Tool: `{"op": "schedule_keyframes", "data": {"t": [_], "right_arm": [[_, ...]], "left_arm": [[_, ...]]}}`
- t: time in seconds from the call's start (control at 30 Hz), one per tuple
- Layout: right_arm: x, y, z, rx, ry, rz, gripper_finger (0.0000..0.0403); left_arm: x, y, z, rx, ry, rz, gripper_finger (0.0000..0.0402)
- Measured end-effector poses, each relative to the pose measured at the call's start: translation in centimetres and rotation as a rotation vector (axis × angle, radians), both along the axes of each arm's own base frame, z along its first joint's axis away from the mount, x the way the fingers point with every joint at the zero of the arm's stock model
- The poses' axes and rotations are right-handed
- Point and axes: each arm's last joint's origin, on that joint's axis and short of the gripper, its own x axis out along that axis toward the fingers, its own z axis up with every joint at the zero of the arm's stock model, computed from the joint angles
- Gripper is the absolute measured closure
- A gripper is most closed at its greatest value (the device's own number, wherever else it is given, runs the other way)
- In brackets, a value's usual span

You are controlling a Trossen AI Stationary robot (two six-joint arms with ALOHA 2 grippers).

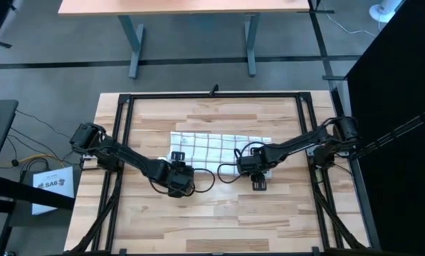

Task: Roll towel
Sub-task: Roll the white squared towel

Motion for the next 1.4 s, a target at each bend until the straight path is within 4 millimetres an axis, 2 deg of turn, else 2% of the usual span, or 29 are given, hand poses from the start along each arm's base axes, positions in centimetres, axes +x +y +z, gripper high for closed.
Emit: {"op": "schedule_keyframes", "data": {"t": [0.17, 0.33, 0.5, 0.73, 1.0, 1.1, 1.2, 1.3, 1.4], "right_arm": [[0.2, 0.0, 0.2, 0.012, 0.004, -0.042, 0.024], [0.6, 0.0, 0.8, 0.021, -0.009, -0.048, 0.0192], [0.6, 0.0, 0.7, 0.018, -0.009, -0.047, 0.0151], [0.6, -0.1, 0.0, -0.001, -0.011, -0.06, 0.0147], [0.1, -0.2, -0.7, -0.03, -0.013, -0.082, 0.0149], [0.0, -0.2, -0.9, -0.035, -0.017, -0.101, 0.016], [0.0, -0.3, -0.9, -0.051, -0.019, -0.11, 0.0189], [0.0, -0.3, -1.0, -0.062, -0.016, -0.114, 0.024], [-0.1, -0.4, -1.1, -0.079, -0.006, -0.116, 0.0309]], "left_arm": [[0.2, 0.3, -0.1, -0.074, -0.001, 0.038, 0.0264], [0.2, 0.3, -0.1, -0.138, 0.011, 0.041, 0.0249], [0.3, 0.5, -0.3, -0.116, 0.014, 0.064, 0.0219], [0.6, 0.8, -2.5, -0.046, 0.097, 0.073, 0.0201], [0.8, 1.0, -3.0, 0.027, 0.079, 0.095, 0.0224], [0.9, 1.1, -3.0, 0.06, 0.055, 0.111, 0.0248], [0.9, 1.3, -3.0, 0.093, 0.036, 0.135, 0.0287], [0.8, 1.4, -3.1, 0.101, 0.03, 0.167, 0.034], [0.7, 1.4, -3.2, 0.093, 0.021, 0.202, 0.039]]}}
